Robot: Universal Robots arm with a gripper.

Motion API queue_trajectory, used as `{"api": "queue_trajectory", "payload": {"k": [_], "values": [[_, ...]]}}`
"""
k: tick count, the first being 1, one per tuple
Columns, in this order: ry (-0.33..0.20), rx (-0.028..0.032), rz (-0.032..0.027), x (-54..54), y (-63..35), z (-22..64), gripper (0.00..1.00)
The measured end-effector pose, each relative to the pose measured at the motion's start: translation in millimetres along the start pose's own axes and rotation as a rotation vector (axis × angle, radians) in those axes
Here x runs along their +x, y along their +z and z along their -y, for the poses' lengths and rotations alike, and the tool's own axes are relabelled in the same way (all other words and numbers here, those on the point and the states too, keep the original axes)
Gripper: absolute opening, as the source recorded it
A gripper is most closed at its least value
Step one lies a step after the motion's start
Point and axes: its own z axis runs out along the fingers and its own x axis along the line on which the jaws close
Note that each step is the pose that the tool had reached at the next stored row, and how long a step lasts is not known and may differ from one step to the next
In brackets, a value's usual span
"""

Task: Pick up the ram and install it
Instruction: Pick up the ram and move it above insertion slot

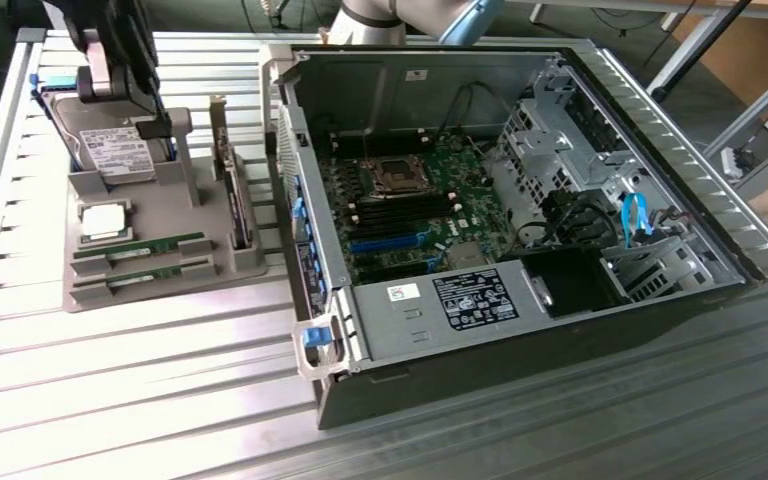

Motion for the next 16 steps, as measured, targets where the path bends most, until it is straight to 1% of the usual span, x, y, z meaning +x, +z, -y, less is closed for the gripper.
{"api": "queue_trajectory", "payload": {"k": [3,4,5,6,7,8,9,10,11,12,13,16], "values": [[0.0,0.0,0.0002,0.0,0.0,-0.1,0.09],[0.0,-0.0002,0.0026,0.1,0.0,-0.2,0.09],[0.003,-0.0007,0.0269,0.1,0.1,-0.2,0.09],[0.008,-0.002,0.0768,0.6,0.1,-0.1,0.09],[0.012,-0.0032,0.1173,1.0,0.0,-0.1,0.09],[0.012,-0.0032,0.1175,1.0,0.0,0.0,0.09],[0.012,-0.0096,0.1172,1.0,0.0,0.0,0.09],[0.015,-0.0434,0.116,1.0,0.5,-0.1,0.09],[0.018,-0.0707,0.115,1.0,0.7,-0.1,0.09],[0.02,-0.0922,0.1143,1.0,1.0,-0.2,0.09],[0.02,-0.0949,0.1141,1.0,1.0,-0.3,0.09],[0.02,-0.0952,0.1141,1.0,0.9,-0.1,0.09]]}}
